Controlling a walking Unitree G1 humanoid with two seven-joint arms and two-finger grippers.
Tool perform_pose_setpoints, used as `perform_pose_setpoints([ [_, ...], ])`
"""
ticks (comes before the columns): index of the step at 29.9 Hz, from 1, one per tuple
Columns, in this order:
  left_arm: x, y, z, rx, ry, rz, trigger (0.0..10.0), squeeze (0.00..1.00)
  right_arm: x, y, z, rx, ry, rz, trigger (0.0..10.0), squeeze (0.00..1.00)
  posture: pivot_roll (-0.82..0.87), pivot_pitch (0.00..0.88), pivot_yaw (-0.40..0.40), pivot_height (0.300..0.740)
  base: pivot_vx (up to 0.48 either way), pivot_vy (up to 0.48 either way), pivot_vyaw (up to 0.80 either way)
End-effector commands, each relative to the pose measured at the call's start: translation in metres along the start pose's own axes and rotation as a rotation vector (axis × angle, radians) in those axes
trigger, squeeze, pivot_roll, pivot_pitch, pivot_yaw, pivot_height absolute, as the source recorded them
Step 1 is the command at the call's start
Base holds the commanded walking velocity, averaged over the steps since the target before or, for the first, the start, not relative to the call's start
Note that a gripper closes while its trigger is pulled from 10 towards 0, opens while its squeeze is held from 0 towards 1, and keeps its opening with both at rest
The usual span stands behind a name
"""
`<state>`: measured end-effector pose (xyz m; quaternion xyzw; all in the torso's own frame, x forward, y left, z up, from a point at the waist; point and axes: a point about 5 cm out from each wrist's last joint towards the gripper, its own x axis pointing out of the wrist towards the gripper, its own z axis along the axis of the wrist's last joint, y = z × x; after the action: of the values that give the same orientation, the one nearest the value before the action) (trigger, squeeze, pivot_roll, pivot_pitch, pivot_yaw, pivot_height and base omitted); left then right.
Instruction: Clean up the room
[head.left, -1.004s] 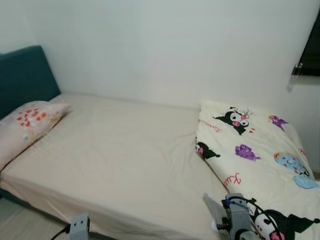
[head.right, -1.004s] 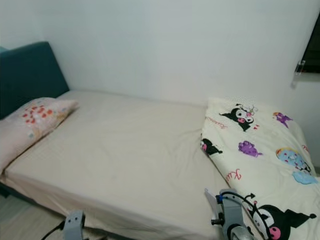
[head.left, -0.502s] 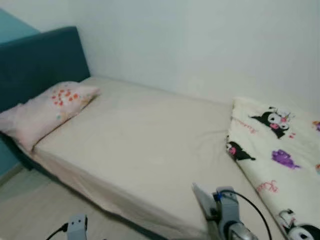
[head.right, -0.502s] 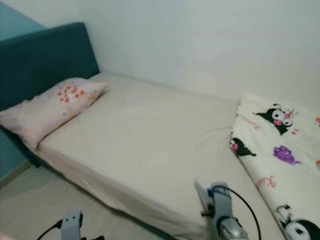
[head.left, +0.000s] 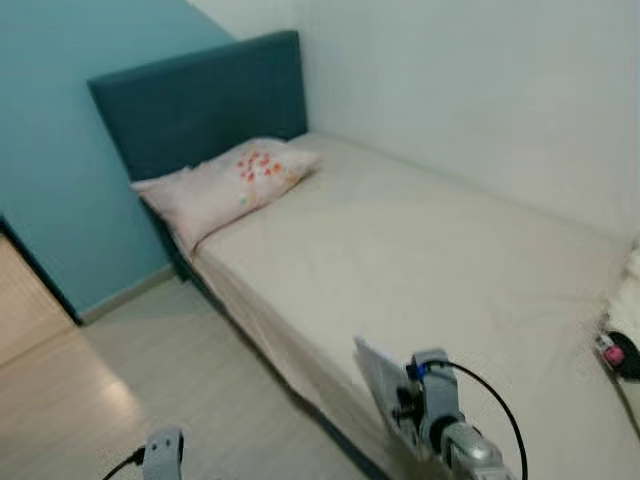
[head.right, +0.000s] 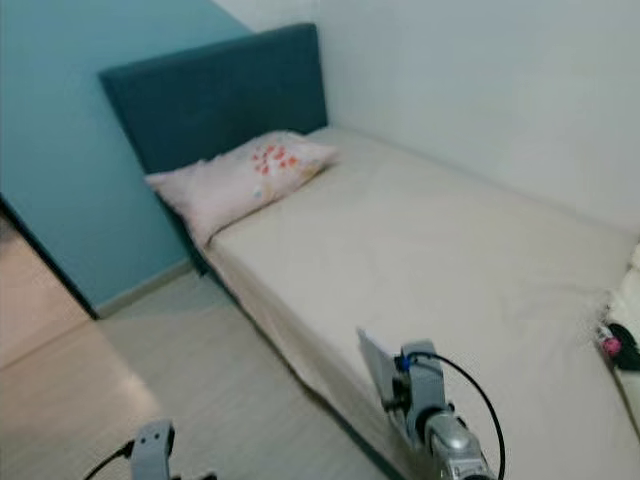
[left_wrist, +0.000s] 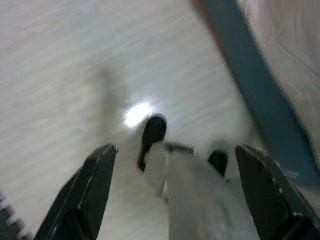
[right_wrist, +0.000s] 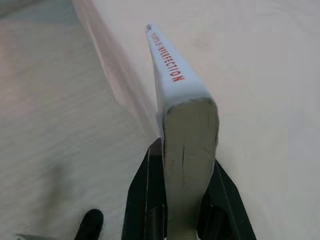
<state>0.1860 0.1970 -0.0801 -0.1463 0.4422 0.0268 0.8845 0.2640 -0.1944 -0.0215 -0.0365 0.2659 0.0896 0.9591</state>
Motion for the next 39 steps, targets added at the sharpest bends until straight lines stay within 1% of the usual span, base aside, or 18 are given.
perform_pose_setpoints([
  [1, -0.001, 0.004, -0.002, 0.001, 0.014, 0.011, 10.0, 0.0, 0.002, 0.005, 0.002, -0.009, -0.016, 0.021, 10.0, 0.0, 0.02, 0.014, 0.027, 0.731, 0.0, 0.0, 0.74],
  [2, -0.001, 0.003, -0.001, -0.015, 0.009, -0.011, 10.0, 0.0, 0.001, 0.004, 0.001, -0.01, -0.016, 0.009, 10.0, 0.0, 0.02, 0.012, 0.025, 0.731, 0.304, 0.0, 0.73],
  [4, -0.001, 0.003, -0.001, -0.015, 0.009, -0.011, 10.0, 0.0, 0.001, 0.004, 0.001, -0.01, -0.016, 0.009, 10.0, 0.0, 0.02, 0.012, 0.025, 0.731, 0.304, 0.0, 0.73],
  [5, -0.001, 0.002, -0.001, -0.023, 0.007, -0.018, 10.0, 0.0, 0.0, 0.003, 0.0, -0.025, -0.011, -0.011, 10.0, 0.0, 0.02, 0.012, 0.025, 0.731, 0.334, 0.0, 0.0],
  [8, -0.001, 0.002, 0.0, -0.025, 0.008, -0.022, 10.0, 0.0, 0.0, 0.001, -0.002, -0.029, 0.001, -0.044, 10.0, 0.0, 0.02, 0.005, 0.025, 0.731, 0.358, 0.0, 0.0],
  [14, 0.0, 0.0, 0.0, -0.027, 0.01, -0.034, 10.0, 0.0, -0.001, -0.001, 0.0, -0.017, -0.019, -0.041, 10.0, 0.0, 0.02, 0.0, 0.028, 0.731, 0.379, 0.0, 0.0],
  [21, 0.0, -0.002, 0.001, -0.03, 0.006, -0.046, 10.0, 0.0, 0.001, 0.002, 0.006, -0.037, -0.047, -0.004, 10.0, 0.0, 0.02, 0.0, 0.028, 0.731, 0.48, 0.0, 0.77],
  [27, 0.0, -0.001, 0.001, -0.03, 0.008, -0.047, 10.0, 0.0, 0.002, 0.0, 0.009, -0.031, -0.061, -0.018, 10.0, 0.0, 0.02, 0.006, 0.033, 0.731, 0.48, 0.0, 0.77],
  [30, 0.0, -0.001, 0.0, -0.032, 0.011, -0.047, 10.0, 0.0, 0.002, -0.004, 0.014, -0.015, -0.087, -0.042, 10.0, 0.0, 0.02, 0.011, 0.034, 0.731, 0.48, 0.0, 0.77],
  [34, -0.001, 0.0, -0.001, -0.032, 0.012, -0.047, 10.0, 0.0, 0.002, -0.005, 0.015, -0.015, -0.095, -0.048, 10.0, 0.0, 0.02, 0.011, 0.034, 0.731, 0.48, 0.0, 0.49],
  [39, 0.0, -0.002, -0.001, -0.035, 0.011, -0.05, 10.0, 0.0, 0.002, -0.005, 0.015, -0.007, -0.098, -0.05, 10.0, 0.0, 0.01, 0.017, 0.035, 0.731, 0.48, 0.0, 0.0],
])
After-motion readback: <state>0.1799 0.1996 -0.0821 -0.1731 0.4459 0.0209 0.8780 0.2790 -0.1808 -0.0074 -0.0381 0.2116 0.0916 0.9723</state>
